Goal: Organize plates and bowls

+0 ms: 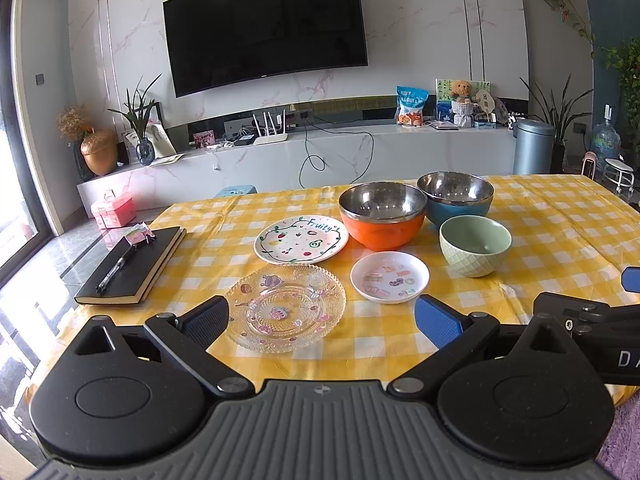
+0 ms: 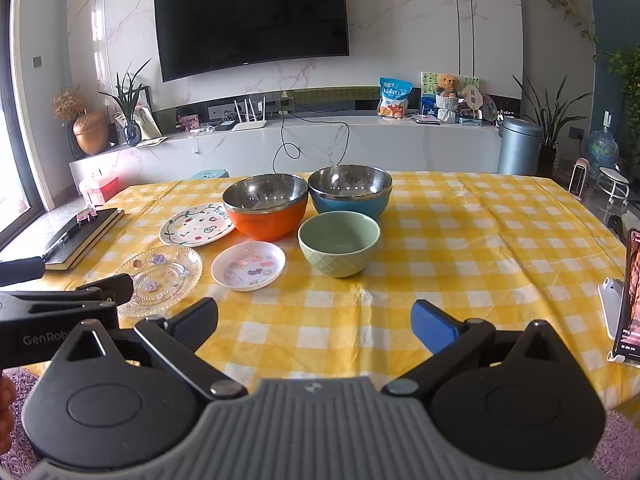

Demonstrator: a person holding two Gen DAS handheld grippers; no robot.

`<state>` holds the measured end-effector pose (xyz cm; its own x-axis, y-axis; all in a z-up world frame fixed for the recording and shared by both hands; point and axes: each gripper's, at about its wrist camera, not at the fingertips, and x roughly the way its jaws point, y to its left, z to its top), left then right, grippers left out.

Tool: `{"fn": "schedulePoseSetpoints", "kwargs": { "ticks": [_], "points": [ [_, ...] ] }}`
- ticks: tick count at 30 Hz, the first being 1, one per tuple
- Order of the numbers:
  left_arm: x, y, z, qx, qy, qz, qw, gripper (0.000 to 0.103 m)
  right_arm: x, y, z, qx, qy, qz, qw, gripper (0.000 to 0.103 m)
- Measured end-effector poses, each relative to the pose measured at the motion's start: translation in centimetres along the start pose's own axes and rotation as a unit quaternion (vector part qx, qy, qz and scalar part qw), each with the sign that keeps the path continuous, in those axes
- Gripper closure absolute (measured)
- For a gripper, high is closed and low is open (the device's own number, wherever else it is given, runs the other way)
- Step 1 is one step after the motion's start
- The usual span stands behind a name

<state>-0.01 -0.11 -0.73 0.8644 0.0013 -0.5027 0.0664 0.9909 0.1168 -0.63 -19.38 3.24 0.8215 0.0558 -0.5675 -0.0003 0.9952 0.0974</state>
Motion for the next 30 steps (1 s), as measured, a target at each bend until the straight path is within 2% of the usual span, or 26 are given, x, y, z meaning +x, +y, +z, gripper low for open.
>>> {"fn": "schedulePoseSetpoints", "kwargs": {
  "ticks": [30],
  "points": [
    [0.04,0.03,-0.45,0.006,0.007,-0.002,1.0000,0.000,0.11,0.02,-0.08,-0.001,0.003,0.001,1.000,0.002]
  ]
}}
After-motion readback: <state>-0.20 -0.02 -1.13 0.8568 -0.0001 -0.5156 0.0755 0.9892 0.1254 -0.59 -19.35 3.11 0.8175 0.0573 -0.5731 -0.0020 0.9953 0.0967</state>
